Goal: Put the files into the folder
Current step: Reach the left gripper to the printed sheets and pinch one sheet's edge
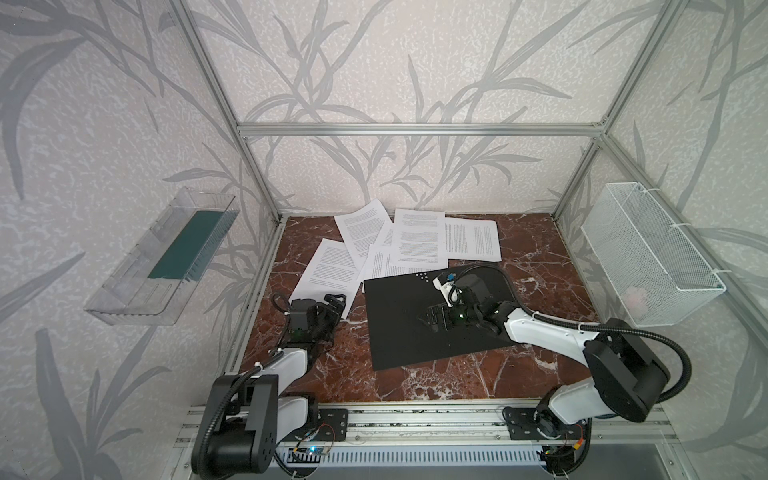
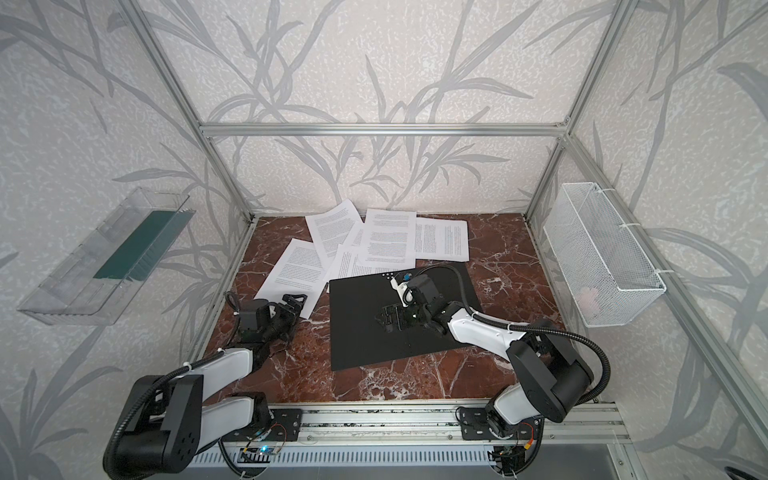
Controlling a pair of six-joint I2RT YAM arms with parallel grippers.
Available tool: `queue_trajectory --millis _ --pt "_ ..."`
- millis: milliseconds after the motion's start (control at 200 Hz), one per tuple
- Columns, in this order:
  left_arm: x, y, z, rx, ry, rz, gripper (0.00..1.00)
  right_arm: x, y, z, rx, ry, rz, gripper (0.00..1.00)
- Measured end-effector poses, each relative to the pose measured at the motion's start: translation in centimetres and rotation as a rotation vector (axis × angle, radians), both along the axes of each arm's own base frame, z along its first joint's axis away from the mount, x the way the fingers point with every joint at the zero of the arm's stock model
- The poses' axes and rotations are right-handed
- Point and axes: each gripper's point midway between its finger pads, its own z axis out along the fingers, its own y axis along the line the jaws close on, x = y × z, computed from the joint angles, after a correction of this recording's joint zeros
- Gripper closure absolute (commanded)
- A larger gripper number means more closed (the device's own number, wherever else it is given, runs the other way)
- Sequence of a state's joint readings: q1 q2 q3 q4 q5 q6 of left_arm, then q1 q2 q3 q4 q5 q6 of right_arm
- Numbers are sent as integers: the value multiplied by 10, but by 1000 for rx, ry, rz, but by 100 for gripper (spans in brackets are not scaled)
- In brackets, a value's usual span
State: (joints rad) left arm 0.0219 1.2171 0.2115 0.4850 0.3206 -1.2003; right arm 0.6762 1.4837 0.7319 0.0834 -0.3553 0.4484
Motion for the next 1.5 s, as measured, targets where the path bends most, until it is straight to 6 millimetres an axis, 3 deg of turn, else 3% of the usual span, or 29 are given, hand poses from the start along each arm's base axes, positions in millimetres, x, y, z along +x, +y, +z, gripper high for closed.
queue_trajectory --millis 195,495,615,760,970,1080,1265,1375,1500 --pt "13 1 -2 -24 -57 20 13 1 -1 9 10 -22 -6 0" --pt "36 8 -14 -106 -197 58 36 2 -2 18 19 -45 -9 0" --pt "56 9 -16 -147 -253 39 36 2 -4 17 26 -36 -11 0" --pt "64 10 -9 -144 -293 32 37 0 -6 13 27 -18 -15 0" --pt "79 10 -14 -173 -296 25 50 -2 -5 14 52 9 -18 0" --pt "80 11 -14 -165 -293 26 59 -2 -4 14 58 14 -16 1" --pt "79 12 -15 -159 -276 28 90 -1 -6 13 56 20 -21 1" --pt "71 11 -10 -157 -261 32 96 2 -9 12 49 16 -38 1" --pt "58 10 20 -156 -322 28 100 5 -15 15 36 2 -64 1"
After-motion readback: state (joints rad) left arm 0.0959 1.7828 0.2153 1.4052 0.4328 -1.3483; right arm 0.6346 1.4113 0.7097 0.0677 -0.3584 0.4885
